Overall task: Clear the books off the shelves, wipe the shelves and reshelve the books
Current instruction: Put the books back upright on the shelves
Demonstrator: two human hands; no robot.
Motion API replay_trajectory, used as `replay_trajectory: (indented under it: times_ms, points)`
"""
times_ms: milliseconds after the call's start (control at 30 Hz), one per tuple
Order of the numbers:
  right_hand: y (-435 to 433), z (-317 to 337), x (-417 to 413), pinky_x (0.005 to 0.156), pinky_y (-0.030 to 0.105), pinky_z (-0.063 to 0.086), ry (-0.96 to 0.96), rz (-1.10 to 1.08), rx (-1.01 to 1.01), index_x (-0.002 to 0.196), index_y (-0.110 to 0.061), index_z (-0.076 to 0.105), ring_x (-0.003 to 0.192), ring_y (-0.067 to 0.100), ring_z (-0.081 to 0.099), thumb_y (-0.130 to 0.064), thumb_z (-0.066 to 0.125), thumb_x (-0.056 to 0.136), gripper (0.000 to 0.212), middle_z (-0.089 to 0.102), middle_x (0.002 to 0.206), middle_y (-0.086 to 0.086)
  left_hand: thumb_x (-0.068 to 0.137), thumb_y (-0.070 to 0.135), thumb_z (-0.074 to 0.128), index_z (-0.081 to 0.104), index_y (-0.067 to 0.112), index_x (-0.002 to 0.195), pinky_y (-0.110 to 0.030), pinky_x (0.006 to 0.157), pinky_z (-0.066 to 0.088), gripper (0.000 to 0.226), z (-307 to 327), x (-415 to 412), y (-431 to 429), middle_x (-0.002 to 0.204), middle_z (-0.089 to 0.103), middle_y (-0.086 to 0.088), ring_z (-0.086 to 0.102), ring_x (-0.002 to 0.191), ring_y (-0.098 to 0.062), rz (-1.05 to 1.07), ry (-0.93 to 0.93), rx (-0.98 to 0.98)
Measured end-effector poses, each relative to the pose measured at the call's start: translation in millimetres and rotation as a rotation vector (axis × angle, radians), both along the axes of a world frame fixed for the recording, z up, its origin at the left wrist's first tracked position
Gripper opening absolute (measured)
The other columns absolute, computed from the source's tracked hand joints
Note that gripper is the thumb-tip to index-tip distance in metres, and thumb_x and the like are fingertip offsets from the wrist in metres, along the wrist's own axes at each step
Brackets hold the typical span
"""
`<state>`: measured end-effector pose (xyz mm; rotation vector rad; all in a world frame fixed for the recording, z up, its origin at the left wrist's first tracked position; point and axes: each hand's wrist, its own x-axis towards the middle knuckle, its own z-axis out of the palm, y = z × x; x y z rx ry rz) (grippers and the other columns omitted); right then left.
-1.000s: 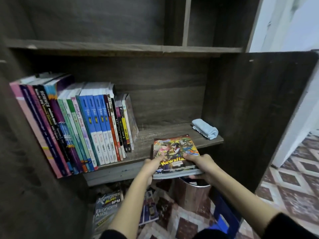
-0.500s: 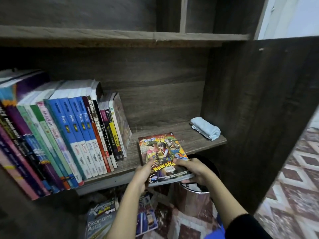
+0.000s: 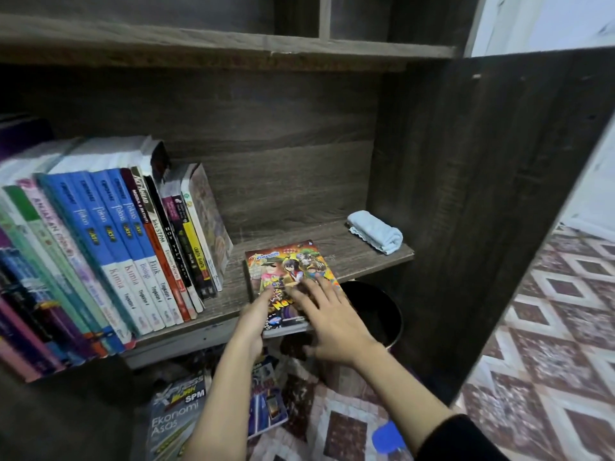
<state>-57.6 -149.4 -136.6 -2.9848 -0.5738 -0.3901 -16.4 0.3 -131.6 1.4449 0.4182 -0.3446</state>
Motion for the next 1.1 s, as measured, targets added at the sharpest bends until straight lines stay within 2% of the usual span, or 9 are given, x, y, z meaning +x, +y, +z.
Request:
replay_trajectory:
  times_ms: [100, 233, 333, 533, 600, 733, 900, 1000, 1100]
  points:
    - [0, -22, 4, 0.094, 0.044, 0.049, -0.282, -0.065, -0.005, 0.130, -0.016, 0.050, 0.119, 0.033, 0.055, -0.028, 0.072, 0.063, 0.072, 0.057, 0.126, 0.011, 0.087, 0.053, 0.056, 0.054, 0.012, 0.129, -0.048, 0.097, 0.047, 0.059, 2, 1, -4, 0.127, 0.059, -0.010, 0.058, 0.112, -0.031, 0.000, -0.011, 0.004]
    - [-4, -27, 12, 0.074, 0.033, 0.053, -0.517, -0.060, 0.043, 0.120, -0.018, 0.050, 0.093, 0.027, 0.064, -0.026, 0.045, 0.084, 0.037, 0.065, 0.104, 0.005, 0.092, 0.048, 0.051, 0.054, 0.011, 0.125, -0.041, 0.099, 0.044, 0.050, 6, 2, -9, 0.124, 0.058, -0.003, 0.057, 0.112, -0.028, 0.000, -0.034, 0.070]
    - [-5, -27, 14, 0.070, 0.030, 0.053, -0.589, -0.041, 0.046, 0.117, -0.022, 0.048, 0.086, 0.025, 0.066, -0.025, 0.044, 0.084, 0.034, 0.068, 0.099, 0.003, 0.091, 0.046, 0.053, 0.056, 0.010, 0.126, -0.048, 0.096, 0.047, 0.051, 11, 3, -10, 0.118, 0.064, -0.013, 0.062, 0.105, -0.031, 0.009, -0.056, 0.060]
    - [-10, -14, 21, 0.063, 0.027, 0.052, -0.677, 0.033, 0.128, 0.118, -0.026, 0.047, 0.075, 0.024, 0.064, -0.024, 0.048, 0.076, 0.043, 0.068, 0.096, 0.002, 0.094, 0.042, 0.049, 0.054, 0.009, 0.126, -0.032, 0.086, 0.049, 0.046, 33, 1, -14, 0.124, 0.059, -0.007, 0.060, 0.108, -0.027, 0.032, -0.179, 0.065]
    - [-9, -4, 24, 0.056, 0.026, 0.051, -0.668, -0.002, 0.200, 0.120, -0.026, 0.047, 0.073, 0.022, 0.062, -0.027, 0.049, 0.073, 0.047, 0.066, 0.091, 0.001, 0.093, 0.051, 0.044, 0.059, 0.014, 0.114, -0.031, 0.068, 0.054, 0.045, 48, -3, -13, 0.107, 0.068, -0.010, 0.066, 0.092, -0.025, 0.027, -0.246, 0.009]
    - [2, 13, 25, 0.065, 0.027, 0.047, -0.587, -0.091, 0.647, 0.122, -0.028, 0.049, 0.080, 0.018, 0.060, -0.030, 0.053, 0.068, 0.055, 0.065, 0.092, 0.001, 0.094, 0.062, 0.017, 0.057, 0.023, 0.104, -0.036, 0.077, 0.049, 0.057, 64, -6, -9, 0.097, 0.067, -0.003, 0.063, 0.090, -0.022, -0.016, -0.341, -0.022]
    - [20, 31, 22, 0.081, 0.033, 0.047, -0.373, -0.258, 1.283, 0.112, -0.017, 0.063, 0.087, 0.015, 0.061, -0.027, 0.072, 0.070, 0.044, 0.067, 0.097, 0.002, 0.100, 0.046, 0.028, 0.041, 0.015, 0.139, -0.040, 0.092, 0.040, 0.051, 36, -4, -7, 0.132, 0.054, -0.008, 0.052, 0.116, -0.025, -0.040, -0.181, 0.084]
    - [26, 38, 23, 0.077, 0.036, 0.051, -0.285, -0.347, 1.489, 0.090, -0.026, 0.058, 0.078, 0.019, 0.062, -0.025, 0.078, 0.076, 0.025, 0.066, 0.082, 0.000, 0.103, 0.037, 0.030, 0.036, 0.020, 0.142, -0.042, 0.091, 0.045, 0.043, 28, -8, -12, 0.133, 0.054, -0.010, 0.054, 0.111, -0.024, -0.090, -0.086, -0.001]
    - [32, 37, 29, 0.086, 0.041, 0.054, -0.192, -0.463, 1.778, 0.094, -0.021, 0.063, 0.085, 0.019, 0.066, -0.016, 0.079, 0.075, 0.025, 0.070, 0.088, -0.001, 0.103, 0.032, 0.034, 0.044, 0.020, 0.134, -0.044, 0.090, 0.045, 0.035, 27, -11, -17, 0.116, 0.059, -0.007, 0.056, 0.096, -0.019, -0.088, -0.055, -0.107]
